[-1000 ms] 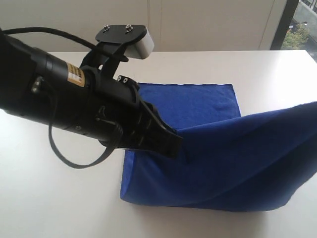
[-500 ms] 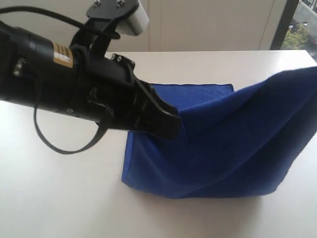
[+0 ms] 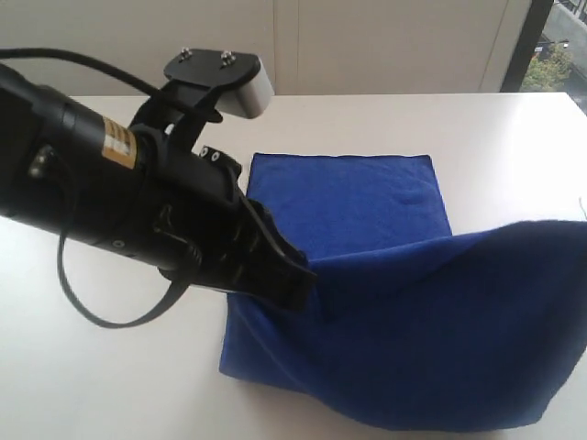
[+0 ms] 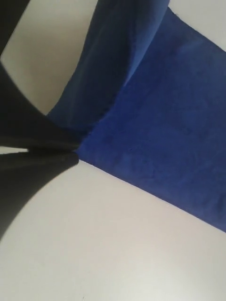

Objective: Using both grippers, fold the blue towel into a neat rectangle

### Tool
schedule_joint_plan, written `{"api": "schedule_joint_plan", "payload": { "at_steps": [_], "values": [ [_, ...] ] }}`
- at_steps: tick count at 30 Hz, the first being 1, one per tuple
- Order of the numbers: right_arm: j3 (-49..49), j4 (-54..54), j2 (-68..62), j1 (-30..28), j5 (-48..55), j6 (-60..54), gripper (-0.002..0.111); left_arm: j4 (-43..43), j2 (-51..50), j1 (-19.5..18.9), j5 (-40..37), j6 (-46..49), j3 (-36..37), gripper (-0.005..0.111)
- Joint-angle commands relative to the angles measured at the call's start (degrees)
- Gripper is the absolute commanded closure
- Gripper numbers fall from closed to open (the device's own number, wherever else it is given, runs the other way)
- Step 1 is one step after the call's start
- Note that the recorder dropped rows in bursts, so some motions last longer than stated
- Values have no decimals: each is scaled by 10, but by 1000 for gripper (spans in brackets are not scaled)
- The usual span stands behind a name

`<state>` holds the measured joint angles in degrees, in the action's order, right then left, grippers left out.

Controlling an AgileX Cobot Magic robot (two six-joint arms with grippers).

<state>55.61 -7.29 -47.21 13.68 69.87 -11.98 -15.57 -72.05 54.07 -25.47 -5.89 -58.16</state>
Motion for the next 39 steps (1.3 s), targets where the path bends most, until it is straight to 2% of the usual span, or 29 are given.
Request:
{"api": "schedule_joint_plan", "payload": {
  "at_steps": [1, 15, 22, 26, 32, 35, 39],
  "values": [
    [-16, 2, -3, 1, -41, -3, 108, -7, -5, -2, 21, -8, 14, 107],
    [-44, 18, -65, 1, -140, 1, 108, 33, -7, -2, 168, -8, 14, 107],
    [-44, 47, -112, 1, -181, 20, 108, 45, -48, -4, 222, -5, 14, 107],
    [-44, 93, -124, 1, -202, 48, 108, 45, -71, -26, 249, -4, 14, 107],
    [-44, 94, -140, 1, -258, 48, 108, 40, -75, -58, 292, -7, 14, 107],
    [-44, 94, -171, 1, -290, 48, 108, 40, -100, -60, 303, -8, 15, 107],
    [-44, 94, -201, 1, -317, 48, 108, 36, -146, -60, 380, -37, 15, 107]
  ]
}}
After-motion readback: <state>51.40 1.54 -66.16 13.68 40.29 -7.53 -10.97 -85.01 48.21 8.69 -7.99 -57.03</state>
